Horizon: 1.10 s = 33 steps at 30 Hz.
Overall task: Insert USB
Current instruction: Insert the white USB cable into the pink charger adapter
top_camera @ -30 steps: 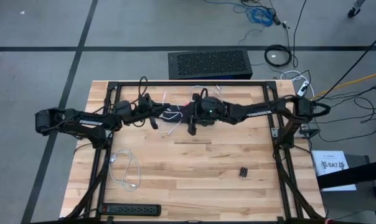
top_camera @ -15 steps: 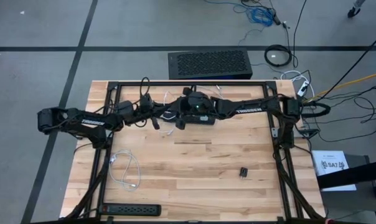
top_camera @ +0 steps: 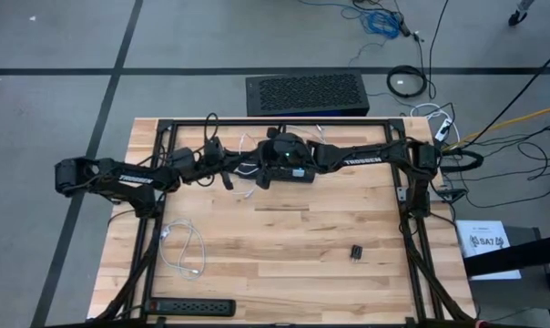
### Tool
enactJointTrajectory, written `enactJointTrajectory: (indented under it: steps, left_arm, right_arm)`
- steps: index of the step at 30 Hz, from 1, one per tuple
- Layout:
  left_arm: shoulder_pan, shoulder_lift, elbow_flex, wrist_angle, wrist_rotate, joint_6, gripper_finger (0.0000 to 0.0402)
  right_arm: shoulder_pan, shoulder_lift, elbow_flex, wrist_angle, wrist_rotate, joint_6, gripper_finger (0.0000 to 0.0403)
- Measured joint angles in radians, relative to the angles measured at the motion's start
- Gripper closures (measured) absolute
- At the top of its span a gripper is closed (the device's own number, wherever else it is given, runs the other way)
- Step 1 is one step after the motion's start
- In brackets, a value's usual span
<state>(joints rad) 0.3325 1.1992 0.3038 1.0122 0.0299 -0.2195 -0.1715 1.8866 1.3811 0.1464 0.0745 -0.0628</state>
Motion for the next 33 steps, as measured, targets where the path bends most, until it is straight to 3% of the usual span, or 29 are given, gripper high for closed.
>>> enactJointTrajectory:
  steps: [4, 14, 24, 33]
  left_arm:
    - [0.0, 0.0, -0.001, -0.003, 0.001, -0.001, 0.0401]
    - [-0.001, 0.001, -0.001, 0.009, 0.003, 0.018, 0.0386]
    - [0.02, -0.01, 0.0, 0.073, -0.003, 0.069, 0.0382]
    - [0.068, -0.01, 0.01, 0.058, -0.002, 0.13, 0.0381]
  right_arm:
    - [-0.003, 0.0, 0.0, -0.023, -0.007, 0.0, 0.0396]
    - [-0.028, -0.038, 0.001, -0.113, -0.082, -0.004, 0.0402]
    - [-0.047, -0.077, -0.001, -0.199, -0.081, -0.005, 0.0403]
    - [-0.091, -0.101, -0.115, -0.166, -0.094, -0.002, 0.0403]
